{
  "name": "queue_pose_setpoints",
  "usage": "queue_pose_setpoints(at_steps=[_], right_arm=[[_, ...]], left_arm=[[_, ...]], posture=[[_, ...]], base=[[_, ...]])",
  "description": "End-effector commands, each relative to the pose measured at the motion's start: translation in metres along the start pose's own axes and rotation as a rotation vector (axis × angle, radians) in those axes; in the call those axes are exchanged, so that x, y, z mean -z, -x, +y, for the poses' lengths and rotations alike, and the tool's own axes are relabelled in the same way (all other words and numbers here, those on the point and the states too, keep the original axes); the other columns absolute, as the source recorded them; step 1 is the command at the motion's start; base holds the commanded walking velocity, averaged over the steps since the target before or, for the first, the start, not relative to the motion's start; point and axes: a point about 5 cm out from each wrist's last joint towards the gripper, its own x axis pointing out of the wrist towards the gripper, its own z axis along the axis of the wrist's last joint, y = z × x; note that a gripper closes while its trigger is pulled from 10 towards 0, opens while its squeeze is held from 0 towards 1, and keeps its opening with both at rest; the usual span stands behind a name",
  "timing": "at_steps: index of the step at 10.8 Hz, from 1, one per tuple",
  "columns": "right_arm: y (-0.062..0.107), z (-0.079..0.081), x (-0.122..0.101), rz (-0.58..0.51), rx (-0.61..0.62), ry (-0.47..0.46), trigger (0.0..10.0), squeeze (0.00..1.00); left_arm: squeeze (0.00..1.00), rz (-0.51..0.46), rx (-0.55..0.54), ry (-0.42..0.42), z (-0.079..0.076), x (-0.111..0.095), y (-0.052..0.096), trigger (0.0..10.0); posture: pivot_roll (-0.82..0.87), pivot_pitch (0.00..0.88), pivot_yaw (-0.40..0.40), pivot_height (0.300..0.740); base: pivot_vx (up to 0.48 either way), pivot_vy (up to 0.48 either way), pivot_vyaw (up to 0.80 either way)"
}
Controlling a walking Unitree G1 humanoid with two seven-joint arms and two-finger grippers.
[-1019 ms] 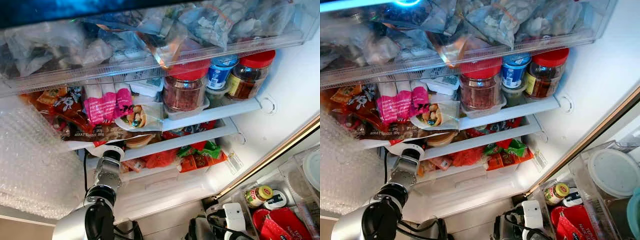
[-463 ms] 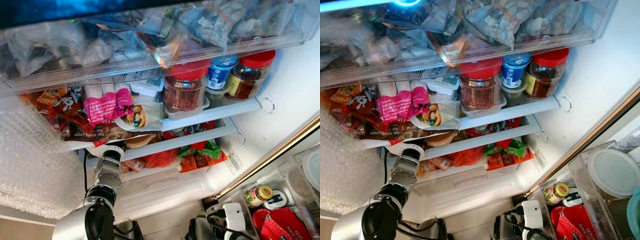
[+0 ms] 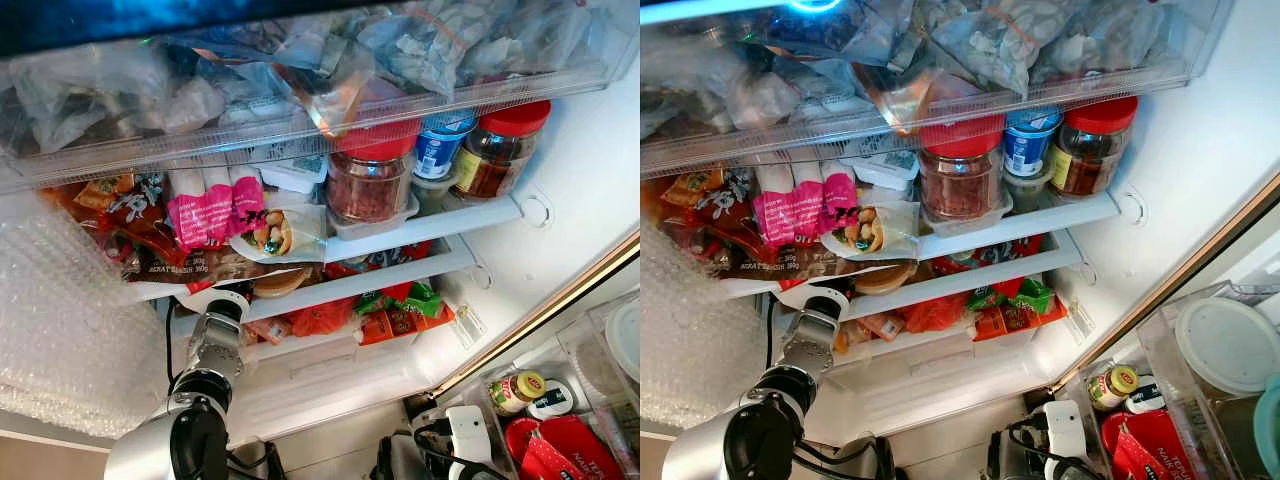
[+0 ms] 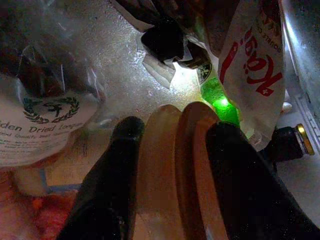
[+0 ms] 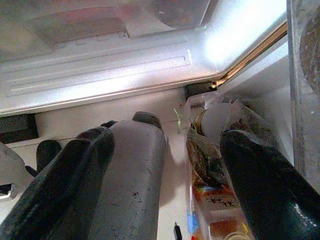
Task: Restocking fridge
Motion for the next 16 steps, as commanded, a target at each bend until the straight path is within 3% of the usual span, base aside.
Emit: queue_pose_setpoints(at_steps=[1,9,10,16], right_arm=[[0.005,0.004,0.021,0.08,-0.008,-0.025,10.0,0.0],[0.005,0.004,0.021,0.079,-0.006,-0.026,10.0,0.0],[0.005,0.004,0.021,0.079,-0.006,-0.027,10.0,0.0],[0.004,0.005,0.02,0.076,-0.006,-0.031,10.0,0.0]], left_arm=[[1.0,0.008,-0.016,-0.007,0.004,0.001,0.002,10.0],[1.0,-0.002,-0.001,-0.008,0.004,-0.001,0.003,10.0],[0.0,0.005,0.033,-0.033,0.005,0.001,0.007,10.0],[0.0,0.03,0.108,-0.106,0.003,0.01,0.019,10.0]], posture=[[-0.13,0.19,0.006,0.656],[-0.13,0.184,0.008,0.656],[-0.12,0.183,0.014,0.656],[-0.12,0.176,0.019,0.656]], base=[[0.0,0.0,0.0],[0.0,0.0,0.0],[0.0,0.0,0.0],[0.0,0.0,0.0]])
